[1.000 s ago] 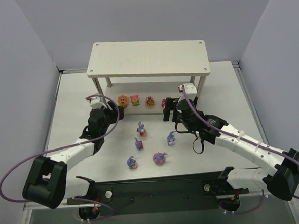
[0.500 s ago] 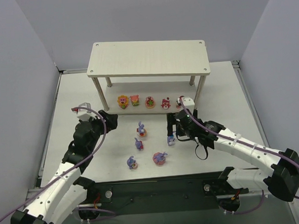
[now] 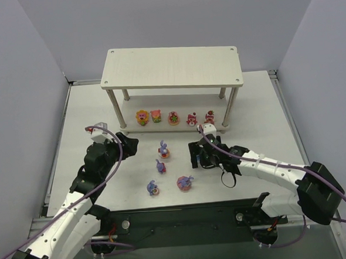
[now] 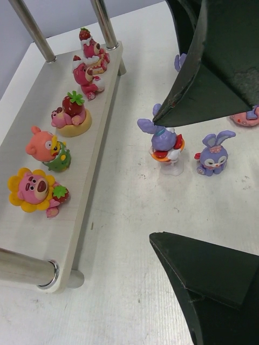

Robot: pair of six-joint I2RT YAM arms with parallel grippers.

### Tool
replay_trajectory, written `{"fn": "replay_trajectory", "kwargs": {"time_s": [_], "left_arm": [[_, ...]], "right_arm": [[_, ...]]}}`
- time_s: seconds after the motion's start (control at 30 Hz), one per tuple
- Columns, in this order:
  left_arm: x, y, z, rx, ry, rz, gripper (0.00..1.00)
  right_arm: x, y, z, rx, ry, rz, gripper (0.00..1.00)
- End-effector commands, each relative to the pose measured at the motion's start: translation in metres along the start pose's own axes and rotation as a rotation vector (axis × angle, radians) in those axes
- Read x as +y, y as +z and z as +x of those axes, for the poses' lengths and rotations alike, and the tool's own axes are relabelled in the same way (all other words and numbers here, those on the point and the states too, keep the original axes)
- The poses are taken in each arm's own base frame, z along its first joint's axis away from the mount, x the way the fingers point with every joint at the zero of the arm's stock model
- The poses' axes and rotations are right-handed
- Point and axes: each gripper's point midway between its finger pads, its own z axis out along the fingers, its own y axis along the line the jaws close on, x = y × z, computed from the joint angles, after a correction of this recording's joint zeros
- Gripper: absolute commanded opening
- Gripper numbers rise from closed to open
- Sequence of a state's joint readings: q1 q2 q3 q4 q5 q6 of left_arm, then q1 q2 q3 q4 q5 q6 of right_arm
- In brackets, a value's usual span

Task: Place and organize the plastic toys onto the shelf

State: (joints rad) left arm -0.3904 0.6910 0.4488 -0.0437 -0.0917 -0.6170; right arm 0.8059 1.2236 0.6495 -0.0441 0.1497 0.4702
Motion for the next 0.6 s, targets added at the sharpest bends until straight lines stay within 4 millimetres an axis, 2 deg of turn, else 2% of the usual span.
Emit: {"fn": "replay_trajectory", "kwargs": {"time_s": [0.0, 0.27, 0.57], "left_arm": [[-0.006, 0.0, 0.001, 0.008, 0.005, 0.031, 0.89], [-0.007, 0.002, 0.001, 0.006, 0.007, 0.036, 0.89], [-0.006, 0.001, 0.001, 0.003, 0.009, 0.034, 0.89]], "right_arm": [[0.008, 0.011, -0.004, -0.02, -0.026, -0.029, 0.77], [0.003, 0.024, 0.007, 0.01, -0.045, 0.01, 0.74], [0.001, 0.034, 0.017, 0.043, -0.076, 0.023, 0.66]]}}
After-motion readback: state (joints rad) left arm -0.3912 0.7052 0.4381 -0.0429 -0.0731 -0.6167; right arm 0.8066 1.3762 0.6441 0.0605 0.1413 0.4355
